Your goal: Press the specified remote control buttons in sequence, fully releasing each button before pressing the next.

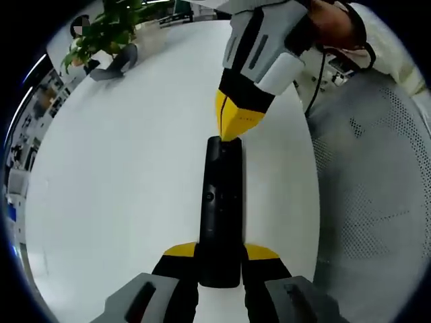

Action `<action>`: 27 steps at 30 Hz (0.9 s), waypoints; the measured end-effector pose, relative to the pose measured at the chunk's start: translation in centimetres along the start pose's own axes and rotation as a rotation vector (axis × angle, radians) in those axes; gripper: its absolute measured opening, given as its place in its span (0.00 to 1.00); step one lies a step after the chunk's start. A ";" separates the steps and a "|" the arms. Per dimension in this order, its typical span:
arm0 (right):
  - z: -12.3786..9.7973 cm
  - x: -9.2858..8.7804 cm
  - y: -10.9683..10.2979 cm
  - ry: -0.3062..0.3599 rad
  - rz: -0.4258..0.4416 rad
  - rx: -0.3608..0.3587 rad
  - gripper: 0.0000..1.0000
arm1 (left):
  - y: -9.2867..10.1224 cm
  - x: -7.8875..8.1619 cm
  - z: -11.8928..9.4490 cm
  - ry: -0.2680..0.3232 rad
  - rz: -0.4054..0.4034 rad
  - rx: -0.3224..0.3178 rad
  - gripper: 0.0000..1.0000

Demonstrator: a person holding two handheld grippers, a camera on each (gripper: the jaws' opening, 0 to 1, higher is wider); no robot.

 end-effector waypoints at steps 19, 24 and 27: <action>0.0 -0.3 -0.4 -0.032 0.031 0.025 0.00 | 0.8 -0.2 0.0 0.011 -0.008 -0.006 0.24; 0.1 -0.2 -0.4 -0.047 0.027 0.020 0.00 | 0.7 -0.3 0.0 0.018 -0.015 -0.010 0.24; 0.1 -0.3 -0.7 -0.046 0.004 0.004 0.00 | 0.9 -0.2 0.0 0.008 -0.012 0.001 0.24</action>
Point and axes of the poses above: the point that each gripper's makers call its tool centre point, and the gripper's own axes: z roughly forward along the fingers, y roughly to its right, x roughly out of its top, the point moved 8 cm from there along -z, roughly backward along the fingers, and after that the axes turned 11 degrees about -z, right-handed, at the moved point
